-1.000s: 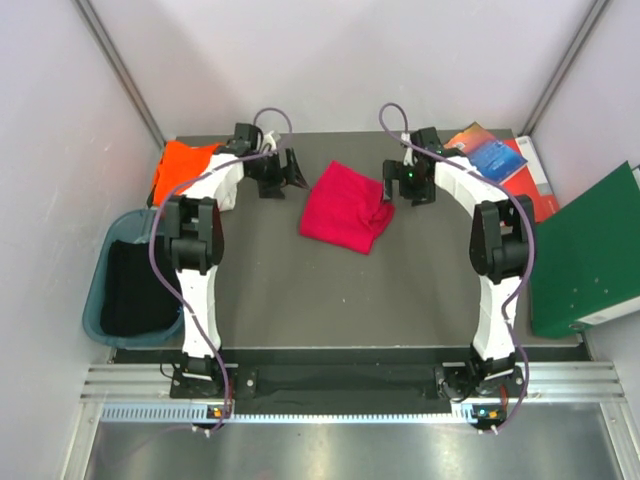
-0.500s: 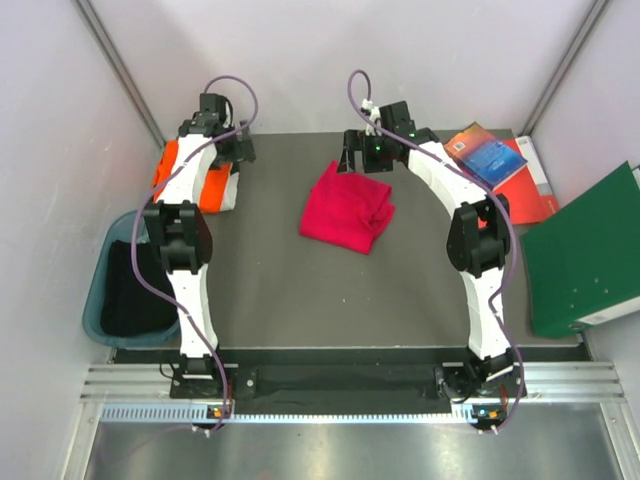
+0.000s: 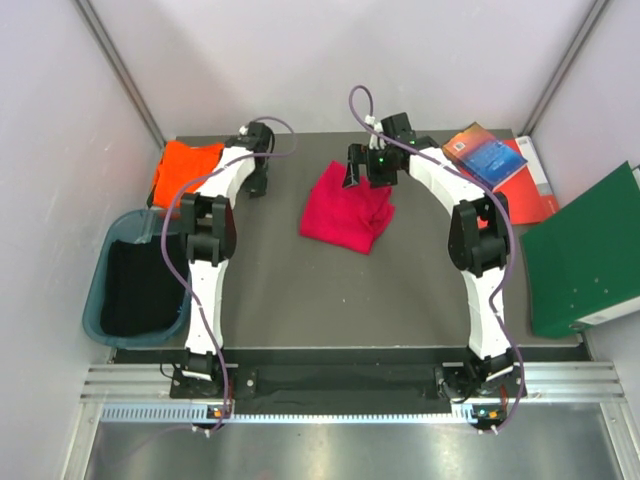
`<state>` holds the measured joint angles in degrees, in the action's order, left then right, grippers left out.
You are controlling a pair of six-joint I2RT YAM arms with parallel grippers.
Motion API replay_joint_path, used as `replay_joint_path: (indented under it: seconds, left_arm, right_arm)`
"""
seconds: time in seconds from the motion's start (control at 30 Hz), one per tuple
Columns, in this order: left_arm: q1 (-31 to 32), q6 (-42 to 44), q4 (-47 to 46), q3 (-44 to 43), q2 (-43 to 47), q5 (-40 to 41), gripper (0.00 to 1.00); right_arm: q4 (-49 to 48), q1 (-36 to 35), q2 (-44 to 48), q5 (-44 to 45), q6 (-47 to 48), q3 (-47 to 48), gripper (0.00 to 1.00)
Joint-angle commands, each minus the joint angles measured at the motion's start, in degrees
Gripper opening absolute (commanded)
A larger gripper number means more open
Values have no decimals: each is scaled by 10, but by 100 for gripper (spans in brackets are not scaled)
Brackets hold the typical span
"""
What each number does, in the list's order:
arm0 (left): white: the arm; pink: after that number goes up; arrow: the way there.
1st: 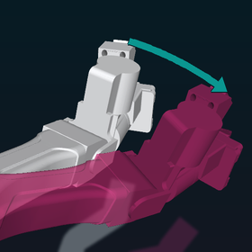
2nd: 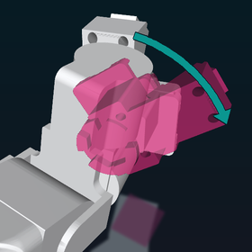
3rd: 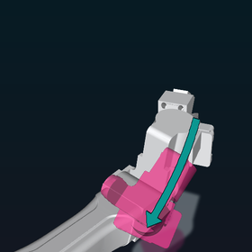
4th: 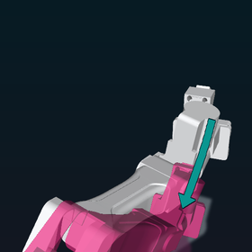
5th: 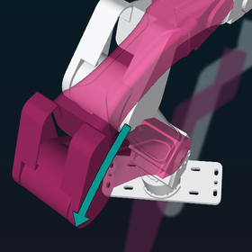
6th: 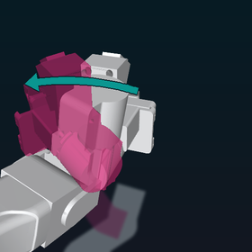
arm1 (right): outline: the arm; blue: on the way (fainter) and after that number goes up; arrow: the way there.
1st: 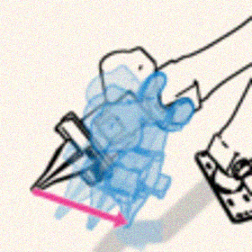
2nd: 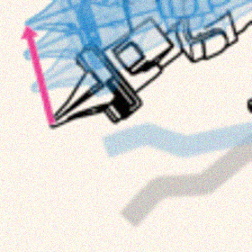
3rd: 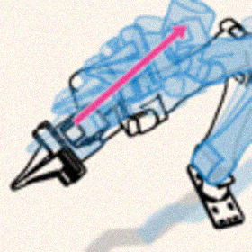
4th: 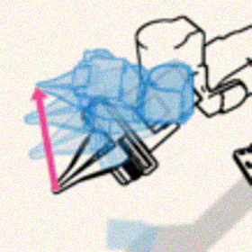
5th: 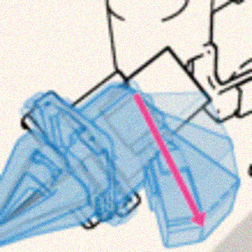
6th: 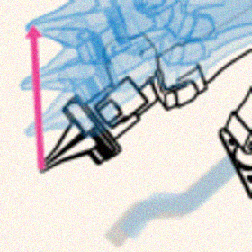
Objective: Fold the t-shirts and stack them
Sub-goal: Put the neatly folded tshirt into the corner of the board with the left arm
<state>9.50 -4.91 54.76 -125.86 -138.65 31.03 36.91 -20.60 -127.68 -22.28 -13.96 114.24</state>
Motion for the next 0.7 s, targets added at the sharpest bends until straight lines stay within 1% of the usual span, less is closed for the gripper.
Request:
replay_joint_path:
  seconds: [0.0,0.2,0.33,0.37,0.43,0.5,0.53,0.57,0.6,0.63,0.67]
  left_arm:
    - [-9,16,10,-26,-21,101,99]
    - [-11,7,5,-28,-43,185,99]
    - [-15,9,4,-26,-58,194,99]
    - [-16,10,5,-25,-60,194,98]
    - [-19,11,7,-24,-65,182,91]
    - [-20,11,9,-25,-70,173,74]
    - [-20,11,10,-25,-70,170,60]
    - [-21,11,10,-25,-70,168,34]
    - [-21,11,10,-25,-71,171,10]
    - [-21,10,11,-25,-71,177,0]
    - [-21,8,12,-23,-71,174,0]
  right_arm:
    - [-5,6,30,3,14,-11,100]
    - [-10,11,39,0,16,-38,100]
    - [-11,12,44,-2,17,-48,100]
    - [-10,14,45,-2,17,-50,100]
    - [-11,15,46,-3,16,-51,100]
    - [-11,20,47,-4,16,-52,100]
    - [-11,19,47,-5,17,-51,100]
    - [-10,21,47,-6,17,-50,100]
    - [-11,22,46,-6,17,-49,99]
    - [-11,23,45,-7,17,-49,99]
    - [-10,24,45,-7,17,-48,100]
